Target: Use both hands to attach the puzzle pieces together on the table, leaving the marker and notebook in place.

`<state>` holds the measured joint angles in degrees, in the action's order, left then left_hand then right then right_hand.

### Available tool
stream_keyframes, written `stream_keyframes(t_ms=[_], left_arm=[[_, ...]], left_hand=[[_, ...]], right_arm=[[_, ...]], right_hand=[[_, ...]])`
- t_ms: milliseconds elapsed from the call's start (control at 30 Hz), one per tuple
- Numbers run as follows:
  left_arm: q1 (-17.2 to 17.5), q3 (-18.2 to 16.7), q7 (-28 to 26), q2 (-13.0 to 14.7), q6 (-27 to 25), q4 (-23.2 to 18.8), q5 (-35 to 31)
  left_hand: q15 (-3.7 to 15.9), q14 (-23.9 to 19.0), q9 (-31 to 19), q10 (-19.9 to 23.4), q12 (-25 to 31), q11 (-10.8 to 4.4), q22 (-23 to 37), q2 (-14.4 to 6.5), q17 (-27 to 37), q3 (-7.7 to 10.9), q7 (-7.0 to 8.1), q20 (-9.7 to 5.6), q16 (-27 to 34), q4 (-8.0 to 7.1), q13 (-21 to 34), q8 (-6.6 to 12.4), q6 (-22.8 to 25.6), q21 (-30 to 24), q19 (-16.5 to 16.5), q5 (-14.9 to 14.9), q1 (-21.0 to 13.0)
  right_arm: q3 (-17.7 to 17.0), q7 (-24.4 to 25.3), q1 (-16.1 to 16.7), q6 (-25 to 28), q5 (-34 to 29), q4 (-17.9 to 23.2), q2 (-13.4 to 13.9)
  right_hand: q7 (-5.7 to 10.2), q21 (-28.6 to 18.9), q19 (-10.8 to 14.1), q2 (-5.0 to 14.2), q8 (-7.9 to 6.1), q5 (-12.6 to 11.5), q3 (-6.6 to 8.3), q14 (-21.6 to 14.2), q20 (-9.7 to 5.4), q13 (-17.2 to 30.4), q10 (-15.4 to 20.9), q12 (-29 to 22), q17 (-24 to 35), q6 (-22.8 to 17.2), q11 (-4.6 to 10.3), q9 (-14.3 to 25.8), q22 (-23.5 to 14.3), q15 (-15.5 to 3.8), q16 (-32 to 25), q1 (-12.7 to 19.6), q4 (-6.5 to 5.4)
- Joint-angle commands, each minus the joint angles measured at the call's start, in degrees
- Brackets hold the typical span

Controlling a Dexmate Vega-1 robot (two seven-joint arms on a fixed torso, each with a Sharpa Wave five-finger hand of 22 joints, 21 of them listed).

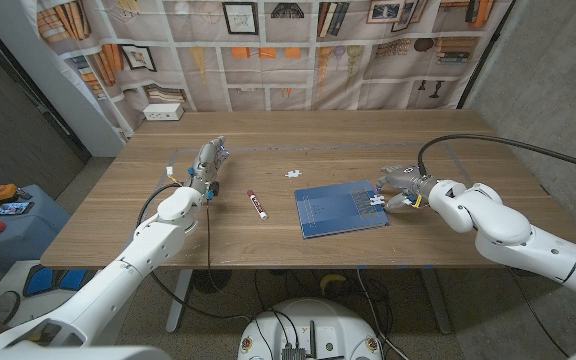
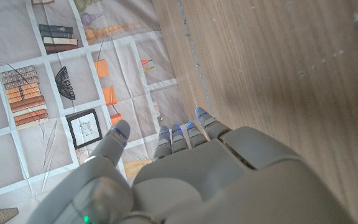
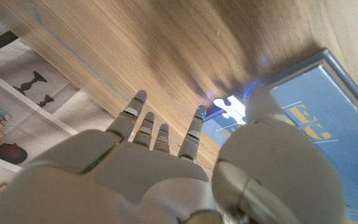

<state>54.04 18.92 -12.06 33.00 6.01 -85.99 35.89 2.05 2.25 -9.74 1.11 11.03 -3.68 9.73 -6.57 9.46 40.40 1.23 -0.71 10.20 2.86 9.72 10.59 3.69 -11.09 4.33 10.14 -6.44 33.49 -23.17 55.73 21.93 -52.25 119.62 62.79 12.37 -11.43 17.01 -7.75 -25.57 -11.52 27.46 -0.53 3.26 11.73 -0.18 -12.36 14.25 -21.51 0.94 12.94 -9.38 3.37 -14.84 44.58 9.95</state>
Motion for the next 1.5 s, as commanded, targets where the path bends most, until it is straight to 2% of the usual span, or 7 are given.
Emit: stream_keyframes(t_ms=[33,400,700,1133,1500], left_arm=[[-1.17,0.46,0.21,-0.14,-1.08,0.96,0.04],[-2.46,0.79,1.01,-0.65,-0.78,2.62,0.03],[-3.25,1.13,1.42,-0.94,-0.91,3.47,-0.02],[-3.21,1.24,1.18,-0.93,-1.16,3.16,-0.08],[-3.22,1.38,0.82,-0.93,-1.66,2.83,-0.17]], left_hand=[[0.36,-0.07,-0.25,0.16,-0.08,-0.06,0.14,-4.15,0.24,0.00,-0.08,-0.28,0.09,-0.17,0.33,-0.18,0.59,-0.05,0.51,-0.13,-0.71],[0.32,-0.07,-0.25,0.16,-0.09,0.04,0.14,-4.19,0.24,0.04,-0.13,-0.25,0.08,-0.20,0.33,-0.20,0.56,-0.06,0.55,-0.12,-0.77],[0.34,-0.06,-0.26,0.12,-0.11,-0.02,0.14,-4.21,0.23,0.07,-0.16,-0.27,0.07,-0.24,0.33,-0.19,0.59,-0.06,0.60,-0.12,-0.84],[0.20,-0.07,-0.26,0.12,-0.11,0.02,0.15,-4.18,0.23,0.07,-0.15,-0.21,0.06,-0.28,0.33,-0.18,0.63,-0.04,0.59,-0.12,-0.90],[0.09,-0.08,-0.26,0.21,-0.08,-0.02,0.15,-4.17,0.23,0.07,-0.22,-0.25,0.06,-0.32,0.33,-0.16,0.71,-0.03,0.60,-0.13,-0.95]], right_arm=[[0.62,0.53,-0.96,-1.22,-1.59,-1.29,-1.01],[0.59,2.50,-0.37,-1.18,-2.19,-2.00,-1.77],[0.35,4.23,0.50,-0.77,-2.58,-1.99,-1.85],[-0.09,7.02,1.74,-0.56,-2.78,-2.20,-1.65],[-0.33,9.24,2.61,-0.50,-2.67,-2.45,-1.55]], right_hand=[[0.08,0.01,1.00,-0.42,-0.93,-0.61,-0.08,-0.86,-0.54,0.02,0.75,-0.16,0.17,-1.91,0.34,0.19,-0.15,-0.02,-0.31,0.93,-0.13],[0.15,-0.09,2.80,-0.98,-2.51,-1.48,-0.28,-2.73,-1.42,-0.07,2.69,-0.46,0.16,-5.72,1.53,0.29,-0.15,-1.35,-0.68,1.61,-0.18],[0.15,-0.11,3.97,-1.18,-3.70,-2.02,-0.36,-4.10,-1.97,-0.13,4.32,-0.71,0.13,-8.66,1.57,0.38,-0.15,-2.18,-0.94,2.18,-0.19],[0.20,-0.11,5.27,-1.28,-4.99,-2.54,-0.38,-5.50,-2.53,-0.21,5.75,-0.77,0.10,-11.88,2.00,0.51,-0.16,-3.24,-1.18,2.96,-0.16],[0.23,-0.13,6.78,-1.27,-6.58,-2.95,-0.50,-6.77,-3.36,-0.30,7.79,-0.97,0.12,-15.83,2.98,0.72,-0.17,-4.19,-1.35,3.56,-0.28]])
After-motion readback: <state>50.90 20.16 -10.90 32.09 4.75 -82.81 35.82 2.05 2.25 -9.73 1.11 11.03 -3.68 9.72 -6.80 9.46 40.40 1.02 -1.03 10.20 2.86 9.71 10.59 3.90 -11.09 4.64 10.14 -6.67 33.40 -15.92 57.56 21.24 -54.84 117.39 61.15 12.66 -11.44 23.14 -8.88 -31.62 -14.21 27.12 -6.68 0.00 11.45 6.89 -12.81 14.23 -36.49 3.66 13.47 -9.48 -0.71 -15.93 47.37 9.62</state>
